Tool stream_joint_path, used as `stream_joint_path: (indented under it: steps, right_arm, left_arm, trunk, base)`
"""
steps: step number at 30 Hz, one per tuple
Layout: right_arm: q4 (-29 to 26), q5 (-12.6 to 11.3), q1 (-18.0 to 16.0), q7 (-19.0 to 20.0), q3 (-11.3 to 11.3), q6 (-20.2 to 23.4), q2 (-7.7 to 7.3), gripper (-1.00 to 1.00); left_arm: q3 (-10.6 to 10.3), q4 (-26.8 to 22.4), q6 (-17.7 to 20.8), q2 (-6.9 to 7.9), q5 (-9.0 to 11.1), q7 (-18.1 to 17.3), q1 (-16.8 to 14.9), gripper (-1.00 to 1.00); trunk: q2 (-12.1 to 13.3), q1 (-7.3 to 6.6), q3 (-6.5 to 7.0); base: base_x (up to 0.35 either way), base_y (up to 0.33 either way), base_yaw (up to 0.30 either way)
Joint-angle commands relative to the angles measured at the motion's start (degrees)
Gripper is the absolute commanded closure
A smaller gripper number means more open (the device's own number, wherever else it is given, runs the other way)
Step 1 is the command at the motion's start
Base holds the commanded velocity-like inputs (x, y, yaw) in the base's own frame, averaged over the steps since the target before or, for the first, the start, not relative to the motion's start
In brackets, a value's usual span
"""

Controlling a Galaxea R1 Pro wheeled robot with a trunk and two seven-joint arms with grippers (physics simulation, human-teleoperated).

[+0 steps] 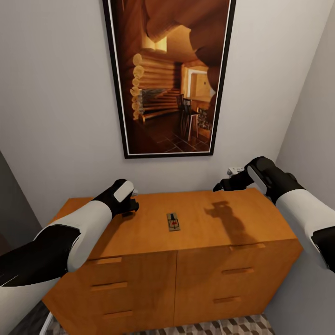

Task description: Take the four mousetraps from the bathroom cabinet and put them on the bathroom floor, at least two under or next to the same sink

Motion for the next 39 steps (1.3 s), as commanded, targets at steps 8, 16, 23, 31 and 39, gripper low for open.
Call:
stream_joint_path:
  steps: [8, 16, 23, 31, 39]
  right_arm:
    - [-0.06, -0.41, -0.08, -0.09, 0.61, 0.14, -0.09, -1.0]
    - [-0.06, -0.41, -0.08, -0.07, 1.93, 0.14, -0.09, -1.0]
    - [-0.06, -0.41, -0.08, -0.05, 2.42, 0.14, -0.1, -1.0]
    - [-0.06, -0.41, -0.08, -0.06, 2.53, 0.14, -0.2, -1.0]
    - [-0.06, -0.41, -0.08, -0.06, 2.55, 0.14, -0.39, -1.0]
  left_arm:
    - [-0.44, -0.21, 0.21, 0.02, 0.6, 0.42, -0.04, -1.0]
    - [-0.43, -0.31, 0.21, 0.02, 0.6, 0.42, -0.04, -1.0]
    - [-0.43, -0.33, 0.2, 0.02, 0.6, 0.49, -0.04, -1.0]
    - [-0.43, -0.33, 0.21, 0.02, 0.6, 0.5, -0.04, -1.0]
    - [-0.43, -0.33, 0.21, 0.02, 0.6, 0.5, -0.04, -1.0]
  trunk:
    - [-3.27, 1.76, -1.51]
    - [-6.47, 3.52, -2.95]
    - [-8.48, 4.62, -3.84]
    - [-8.48, 4.62, -3.84]
    - [-8.48, 4.62, -3.84]
  base:
    - [0.0, 0.0, 0.0]
    - [0.0, 0.0, 0.0]
    - [0.0, 0.0, 0.0]
    - [0.0, 0.0, 0.0]
    - [0.0, 0.0, 0.0]
